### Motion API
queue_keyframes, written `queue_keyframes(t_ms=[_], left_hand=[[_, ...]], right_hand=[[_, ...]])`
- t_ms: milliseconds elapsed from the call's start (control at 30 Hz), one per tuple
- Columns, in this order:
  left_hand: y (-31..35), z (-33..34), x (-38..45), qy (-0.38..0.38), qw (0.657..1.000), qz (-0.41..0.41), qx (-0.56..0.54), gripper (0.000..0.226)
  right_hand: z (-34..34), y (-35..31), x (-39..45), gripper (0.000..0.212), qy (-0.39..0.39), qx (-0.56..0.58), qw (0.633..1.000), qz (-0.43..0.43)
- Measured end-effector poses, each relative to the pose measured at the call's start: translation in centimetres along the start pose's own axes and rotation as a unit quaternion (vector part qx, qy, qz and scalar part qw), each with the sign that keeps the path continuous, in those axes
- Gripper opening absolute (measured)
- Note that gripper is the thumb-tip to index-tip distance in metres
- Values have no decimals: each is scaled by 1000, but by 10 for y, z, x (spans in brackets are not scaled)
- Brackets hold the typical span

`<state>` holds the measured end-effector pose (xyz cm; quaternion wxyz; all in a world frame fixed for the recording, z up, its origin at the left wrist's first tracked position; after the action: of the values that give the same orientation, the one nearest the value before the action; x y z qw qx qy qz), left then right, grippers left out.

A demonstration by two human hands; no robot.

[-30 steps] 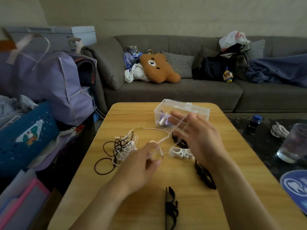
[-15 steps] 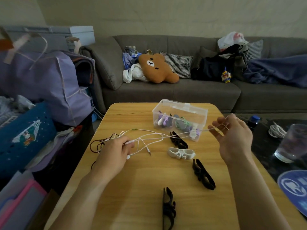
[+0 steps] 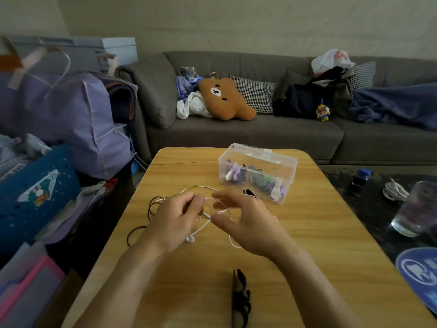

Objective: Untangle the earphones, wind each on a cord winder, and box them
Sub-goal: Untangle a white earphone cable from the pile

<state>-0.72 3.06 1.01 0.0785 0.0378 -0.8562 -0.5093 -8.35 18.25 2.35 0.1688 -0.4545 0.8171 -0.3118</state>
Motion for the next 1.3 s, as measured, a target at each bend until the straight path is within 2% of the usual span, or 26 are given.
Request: queue_keyframes(t_ms=[100,200,367,467,567,633,767,933,967,1000,1033,1100,1167,1233,1300], left_hand=[[2,-4,-3,30,999,24,30,34],[0,-11,-4,52,997,16,63,28],[-12,-19,-4,17,992,-35,121,5],[-18,-22,-5,41,987,-35,152,3],[-23,-23,-3,62,981,-34,181,13],[-26,-26,-2,86,978,-41,188,15],[-28,-35,-4,141,963,-39,228,10],[-33,-37,-5,125,967,-50,219,6],[-33,-37,-5,116,968,-52,218,5],[-33,-35,-6,109,969,-49,216,4],[-32,-34,-5,103,971,-45,210,5],[-28,-31,-5,97,977,-30,189,7],[-21,-27,-5,86,982,-13,169,8],[-18,-22,-3,74,985,4,157,7],[-15,-16,-2,53,988,17,144,7]], right_hand=[[-2,8,3,13,22,21,999,13],[-19,16,-2,12,55,58,997,10],[-52,33,-18,12,159,161,973,41],[-64,39,-26,13,222,233,946,43],[-70,44,-30,17,300,257,917,46],[-74,50,-33,17,334,308,889,57],[-76,69,-42,18,361,505,779,89],[-83,87,-53,12,457,537,694,141],[-85,89,-54,12,464,532,695,138],[-87,90,-53,13,460,502,717,149],[-88,90,-51,15,443,443,759,177],[-84,88,-45,37,373,269,847,266],[-74,75,-39,57,302,92,893,321],[-58,53,-28,58,260,-6,932,255],[-37,31,-15,52,193,-6,974,116]])
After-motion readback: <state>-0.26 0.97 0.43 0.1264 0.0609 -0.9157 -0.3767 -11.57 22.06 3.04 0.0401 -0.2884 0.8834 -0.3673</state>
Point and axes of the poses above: each hand's wrist, its own x-axis towards the middle knuckle, its own z-axis out of the palm, y = z × x, the point moved 4 cm from there along x, towards the middle knuckle, and after that the axes turned 15 degrees about -y, right-handed, at the moved point
